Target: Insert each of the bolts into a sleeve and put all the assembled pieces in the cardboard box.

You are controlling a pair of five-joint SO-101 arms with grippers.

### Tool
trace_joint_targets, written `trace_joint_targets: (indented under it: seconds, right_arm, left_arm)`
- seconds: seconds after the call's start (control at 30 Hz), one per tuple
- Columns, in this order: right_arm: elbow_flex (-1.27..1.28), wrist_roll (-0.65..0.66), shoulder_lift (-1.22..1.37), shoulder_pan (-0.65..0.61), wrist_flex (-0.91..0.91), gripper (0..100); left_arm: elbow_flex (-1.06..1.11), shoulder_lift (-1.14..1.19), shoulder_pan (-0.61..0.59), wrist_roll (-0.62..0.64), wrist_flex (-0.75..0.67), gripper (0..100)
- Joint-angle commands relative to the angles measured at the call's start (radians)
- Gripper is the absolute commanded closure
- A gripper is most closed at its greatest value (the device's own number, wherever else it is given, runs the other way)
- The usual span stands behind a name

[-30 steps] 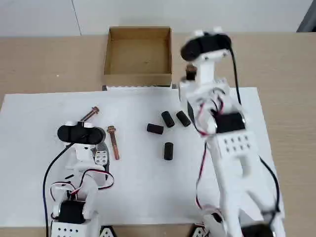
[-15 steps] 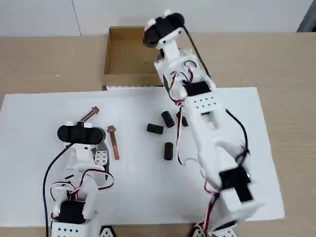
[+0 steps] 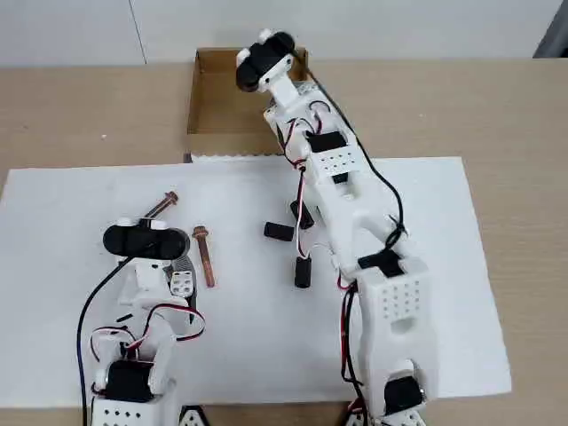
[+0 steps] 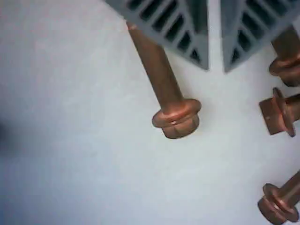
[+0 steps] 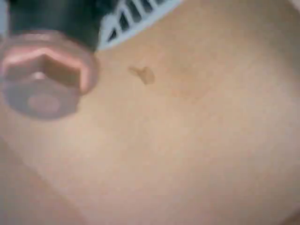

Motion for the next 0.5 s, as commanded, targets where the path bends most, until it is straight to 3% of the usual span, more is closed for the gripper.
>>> trace_joint_targets:
  seconds: [0.0, 0.1, 0.47]
  right_arm:
    - [-0.137, 0.017, 0.028, -0.012, -0.022, 88.5]
    - [-0.169, 0.017, 0.064, -0.018, -0.021, 84.7]
    - [-0.181, 0.037, 0.058, -0.025, 0.035, 89.8]
  left_arm:
    - [-0.004, -0.009, -0.005, 0.002, 0.003, 99]
    - [-0.004, -0.009, -0.005, 0.002, 0.003, 99]
    - [-0.004, -0.009, -0.005, 0.002, 0.003, 99]
